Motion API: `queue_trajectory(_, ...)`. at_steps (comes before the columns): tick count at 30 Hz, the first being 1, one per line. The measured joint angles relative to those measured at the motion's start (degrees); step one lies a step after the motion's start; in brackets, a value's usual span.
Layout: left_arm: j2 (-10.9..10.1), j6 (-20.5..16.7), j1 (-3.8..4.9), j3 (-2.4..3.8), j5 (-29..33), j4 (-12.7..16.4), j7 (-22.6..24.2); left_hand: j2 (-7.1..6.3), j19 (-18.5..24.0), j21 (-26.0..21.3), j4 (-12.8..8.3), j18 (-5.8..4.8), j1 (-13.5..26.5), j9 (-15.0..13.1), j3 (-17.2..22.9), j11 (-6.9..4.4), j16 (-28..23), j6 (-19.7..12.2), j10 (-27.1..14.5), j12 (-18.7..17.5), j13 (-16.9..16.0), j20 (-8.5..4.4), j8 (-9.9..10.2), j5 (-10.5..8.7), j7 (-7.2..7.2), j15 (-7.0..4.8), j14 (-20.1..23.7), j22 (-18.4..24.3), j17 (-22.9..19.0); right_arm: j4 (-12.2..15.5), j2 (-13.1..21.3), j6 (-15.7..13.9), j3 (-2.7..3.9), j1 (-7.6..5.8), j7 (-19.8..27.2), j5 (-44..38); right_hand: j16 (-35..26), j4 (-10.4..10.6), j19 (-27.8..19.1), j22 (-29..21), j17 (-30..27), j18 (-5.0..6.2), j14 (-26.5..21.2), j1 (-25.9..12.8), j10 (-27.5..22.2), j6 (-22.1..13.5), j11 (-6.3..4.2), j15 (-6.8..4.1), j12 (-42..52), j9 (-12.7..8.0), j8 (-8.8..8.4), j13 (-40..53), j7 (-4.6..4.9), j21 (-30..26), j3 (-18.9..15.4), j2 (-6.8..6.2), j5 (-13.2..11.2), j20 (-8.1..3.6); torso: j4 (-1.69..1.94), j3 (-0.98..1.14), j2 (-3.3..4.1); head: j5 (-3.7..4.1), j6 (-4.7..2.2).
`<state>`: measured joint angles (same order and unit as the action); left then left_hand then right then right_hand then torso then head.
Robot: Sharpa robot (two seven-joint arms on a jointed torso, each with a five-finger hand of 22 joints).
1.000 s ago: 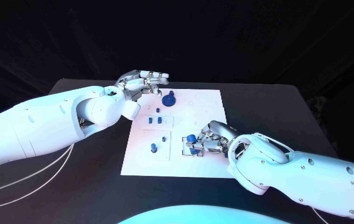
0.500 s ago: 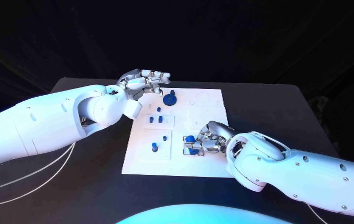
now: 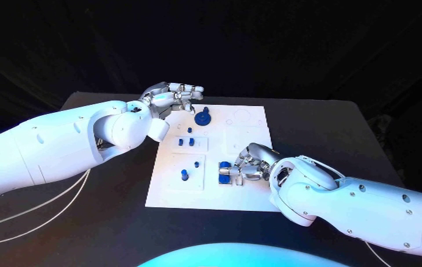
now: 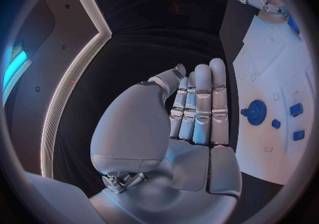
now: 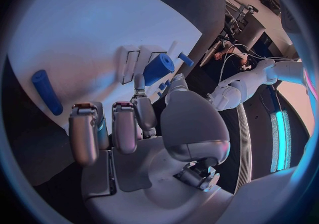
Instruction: Assemble the parts on the task board
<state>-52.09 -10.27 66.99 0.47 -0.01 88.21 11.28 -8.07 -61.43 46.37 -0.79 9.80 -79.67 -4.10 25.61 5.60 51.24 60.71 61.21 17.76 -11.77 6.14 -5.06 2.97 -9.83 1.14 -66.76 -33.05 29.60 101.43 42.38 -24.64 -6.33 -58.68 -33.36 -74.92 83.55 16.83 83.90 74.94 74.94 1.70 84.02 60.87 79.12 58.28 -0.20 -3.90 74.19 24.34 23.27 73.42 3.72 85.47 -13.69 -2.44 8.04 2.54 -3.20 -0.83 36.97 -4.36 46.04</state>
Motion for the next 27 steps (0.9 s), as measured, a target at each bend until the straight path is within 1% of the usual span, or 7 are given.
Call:
queue_trajectory(5,-0.1,0.0,-0.01,0.00,0.0,0.0,0.0,0.00,0.0,0.0,0.0,0.00,0.0,0.0,0.0,0.00,0.0,0.0,0.0,0.0,0.0,0.00,0.0,0.00,0.00,0.00,0.0,0.0,0.0,0.9,0.6,-0.4,0.00,0.00,0.2,-0.7,0.0,-0.1,0.0,0.0,0.0,0.00,0.0,-0.3,0.0,0.0,0.00,0.00,0.0,0.1,0.00,0.0,0.00,0.0,0.9,0.26,0.1,0.00,0.00,0.02,-0.01,-0.04,0.01)
queue_trajectory(7,-0.1,0.0,-0.01,0.00,0.0,0.1,0.0,0.00,0.0,0.0,0.0,0.00,0.0,0.0,0.0,0.00,0.0,0.0,0.0,0.0,0.0,0.00,0.0,0.00,0.00,0.00,0.0,0.0,0.0,1.3,1.0,-0.5,0.01,0.01,0.2,-1.0,0.0,-0.2,0.0,0.0,0.0,0.00,0.0,0.2,0.0,0.0,0.00,0.00,0.0,0.3,0.22,0.1,0.00,0.0,1.5,0.76,1.4,0.00,-0.01,0.03,-0.01,-0.08,0.01)
queue_trajectory(9,-0.1,0.0,-0.01,0.00,0.0,0.1,-0.1,0.00,0.0,0.0,0.0,0.00,0.0,0.0,0.0,0.00,0.0,0.0,0.0,0.0,0.0,0.00,0.0,0.00,0.00,0.00,0.0,0.0,0.0,1.9,1.5,-0.7,0.01,0.03,0.3,-1.4,0.0,-0.8,0.0,0.0,0.0,0.00,0.0,2.2,0.0,0.0,0.00,0.00,0.0,0.5,0.28,0.4,0.00,0.0,2.0,1.78,4.2,0.00,-0.02,0.03,-0.02,-0.08,0.00)
queue_trajectory(12,-0.2,0.0,-0.01,0.00,0.0,0.1,-0.1,0.00,0.0,0.0,0.0,0.00,0.0,0.0,0.0,0.00,0.0,0.0,0.0,0.0,0.0,0.00,0.0,0.00,0.00,0.00,0.0,0.0,0.0,2.9,2.4,-0.8,0.01,0.04,0.5,-2.1,0.0,-1.7,0.0,0.0,0.0,0.00,0.0,5.8,0.3,0.0,-0.34,0.00,0.5,0.8,0.65,1.2,0.00,0.0,2.8,2.03,6.4,0.00,-0.04,0.03,-0.02,-0.10,-0.05)
queue_trajectory(15,-0.3,0.0,0.01,0.00,0.0,0.1,-0.1,0.00,0.0,0.0,0.0,0.00,0.0,0.0,0.0,0.00,0.0,0.0,0.0,0.0,0.0,0.00,0.0,0.00,0.00,0.00,0.0,0.0,0.0,3.6,2.9,-0.9,0.01,0.07,0.8,-2.7,0.0,-2.5,0.0,0.0,0.0,-0.01,0.0,7.7,0.5,0.0,-0.53,0.00,0.8,1.0,0.94,1.5,0.00,0.4,2.8,1.95,7.0,0.00,-0.06,0.03,-0.02,-0.12,-0.08)
queue_trajectory(20,-0.3,0.1,0.01,0.00,0.0,0.1,-0.1,0.00,0.0,0.0,0.0,-0.01,0.0,0.0,0.0,0.00,0.0,0.0,0.0,0.0,0.0,0.00,0.0,0.00,0.00,0.00,0.0,0.0,0.0,3.9,3.0,-0.9,0.00,0.11,1.1,-3.4,0.0,-2.9,0.0,0.0,0.0,0.00,0.0,8.8,0.6,0.2,-0.62,0.00,1.2,1.1,1.10,1.5,-0.19,0.4,2.8,2.17,7.0,0.00,-0.09,0.05,-0.02,-0.11,-0.09)
queue_trajectory(27,-0.3,0.1,0.00,0.00,0.0,0.1,-0.1,0.00,0.0,0.0,0.0,0.00,0.0,0.0,0.0,0.00,0.0,0.0,0.0,0.0,0.0,0.00,0.0,0.00,0.00,0.00,0.0,0.0,0.0,2.8,2.1,-0.5,0.00,0.12,1.3,-4.1,0.0,-3.3,0.2,0.0,0.0,0.00,-0.1,10.0,1.0,0.4,-0.62,-0.11,1.5,1.4,1.33,1.7,-0.37,0.7,3.0,2.72,7.4,-0.22,-0.02,0.03,-0.02,0.09,-0.15)
